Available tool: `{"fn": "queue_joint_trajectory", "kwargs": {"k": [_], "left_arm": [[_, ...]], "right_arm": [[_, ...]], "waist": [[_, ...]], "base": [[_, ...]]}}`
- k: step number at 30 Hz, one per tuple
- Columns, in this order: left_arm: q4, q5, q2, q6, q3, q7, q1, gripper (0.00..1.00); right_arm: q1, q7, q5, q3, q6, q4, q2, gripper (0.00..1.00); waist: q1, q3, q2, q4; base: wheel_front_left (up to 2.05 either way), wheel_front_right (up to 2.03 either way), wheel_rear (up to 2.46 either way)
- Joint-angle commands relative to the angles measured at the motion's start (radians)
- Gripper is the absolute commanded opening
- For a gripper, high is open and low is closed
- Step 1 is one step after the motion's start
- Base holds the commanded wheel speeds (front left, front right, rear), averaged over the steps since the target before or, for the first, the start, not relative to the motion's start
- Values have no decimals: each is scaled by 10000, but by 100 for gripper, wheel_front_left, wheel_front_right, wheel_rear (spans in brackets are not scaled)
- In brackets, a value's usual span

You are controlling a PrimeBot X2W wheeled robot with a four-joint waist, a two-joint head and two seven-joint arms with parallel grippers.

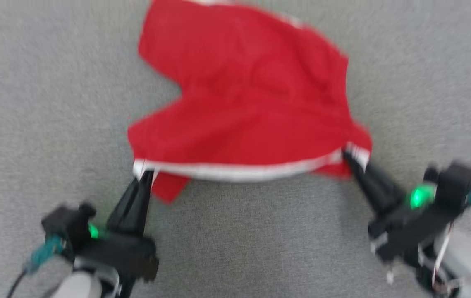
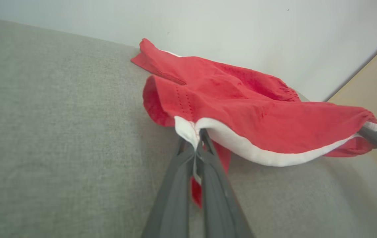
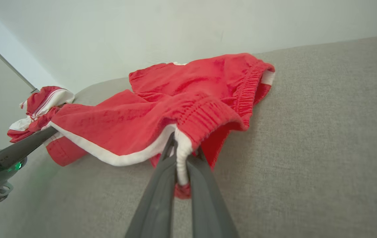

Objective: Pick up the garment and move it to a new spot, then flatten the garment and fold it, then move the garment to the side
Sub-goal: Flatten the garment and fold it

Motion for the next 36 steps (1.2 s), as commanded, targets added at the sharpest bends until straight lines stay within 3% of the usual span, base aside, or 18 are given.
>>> {"fn": "queue_joint_trajectory", "kwargs": {"k": [1, 9, 17, 26, 36], "left_arm": [[-157, 180, -206, -11, 348, -5, 765, 0], [-577, 778, -554, -306, 875, -6, 2669, 0], [-874, 1287, -175, -467, 779, 62, 2841, 0], [-540, 1640, 1029, -900, 297, 1351, -22, 0], [1581, 796, 2097, -971, -988, 2625, -3692, 0]], "right_arm": [[772, -48, -33, 44, 6, -210, -129, 0], [3374, -47, 109, -512, 6, -1099, -312, 0], [4652, -42, -227, -1338, 4, -2044, -122, 0], [3038, 274, -234, -1724, 4, -1813, 504, 0], [149, 199, -48, -1183, 4, 428, 1633, 0]], "waist": [[5, -1046, 3, -94], [5, -1862, 3, 79], [5, -1871, 3, -13], [5, -956, 3, -609], [5, 421, 3, -1502]], "base": [[0, 0, 0], [0, 0, 0], [0, 0, 0], [0, 0, 0], [0, 0, 0]]}}
